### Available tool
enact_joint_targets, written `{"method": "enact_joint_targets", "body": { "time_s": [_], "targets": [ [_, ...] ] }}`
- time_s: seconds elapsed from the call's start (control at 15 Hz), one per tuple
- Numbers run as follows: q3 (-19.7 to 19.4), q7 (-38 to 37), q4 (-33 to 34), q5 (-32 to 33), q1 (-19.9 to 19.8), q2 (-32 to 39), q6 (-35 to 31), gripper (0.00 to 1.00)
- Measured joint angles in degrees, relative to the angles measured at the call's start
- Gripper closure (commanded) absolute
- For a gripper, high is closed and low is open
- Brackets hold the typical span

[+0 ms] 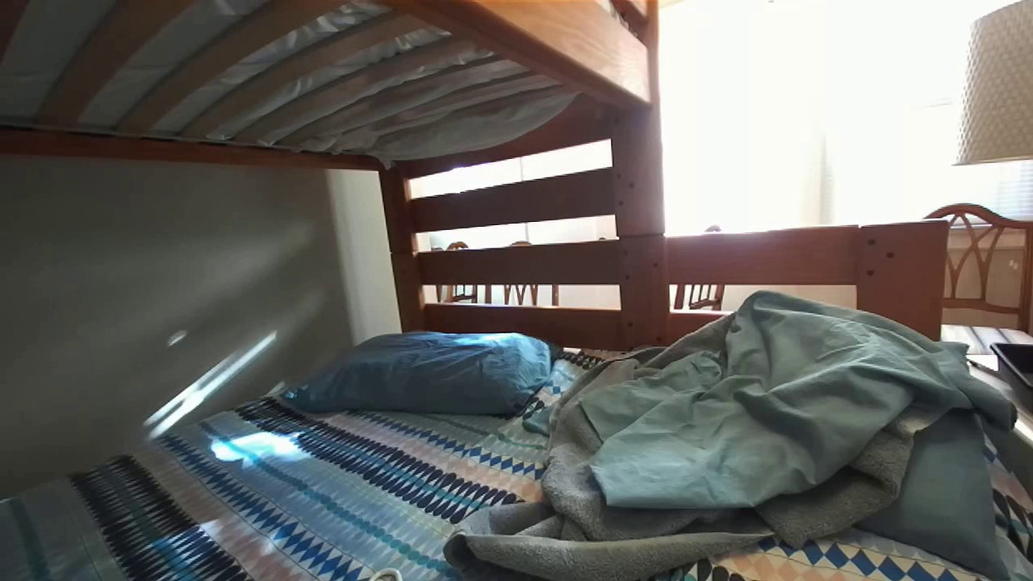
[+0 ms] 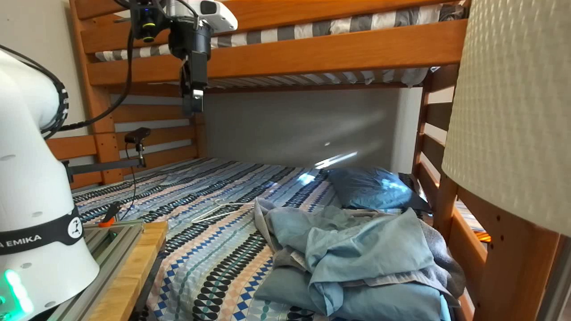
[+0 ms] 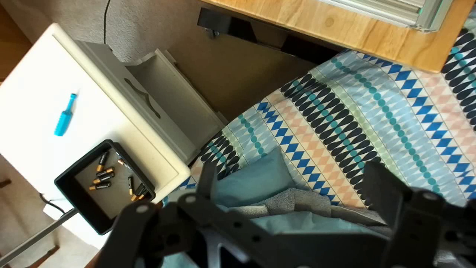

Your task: Fold the blue towel on the bed

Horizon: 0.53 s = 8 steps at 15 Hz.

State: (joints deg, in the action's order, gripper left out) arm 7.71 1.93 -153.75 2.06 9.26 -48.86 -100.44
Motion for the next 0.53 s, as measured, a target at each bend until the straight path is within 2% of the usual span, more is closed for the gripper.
{"method": "enact_joint_targets", "body": {
  "time_s": [0.13, 0.27, 0.53],
  "targets": [
    [0.0, -0.1, -0.1, 0.2, 0.0, 0.0, -0.7, 0.00],
    [0.3, -0.1, -0.6, 1.1, 0.0, 0.4, -4.2, 0.00],
    [0.8, -0.3, -2.1, 4.4, -0.8, 4.3, -18.3, 0.00]
  ]
}}
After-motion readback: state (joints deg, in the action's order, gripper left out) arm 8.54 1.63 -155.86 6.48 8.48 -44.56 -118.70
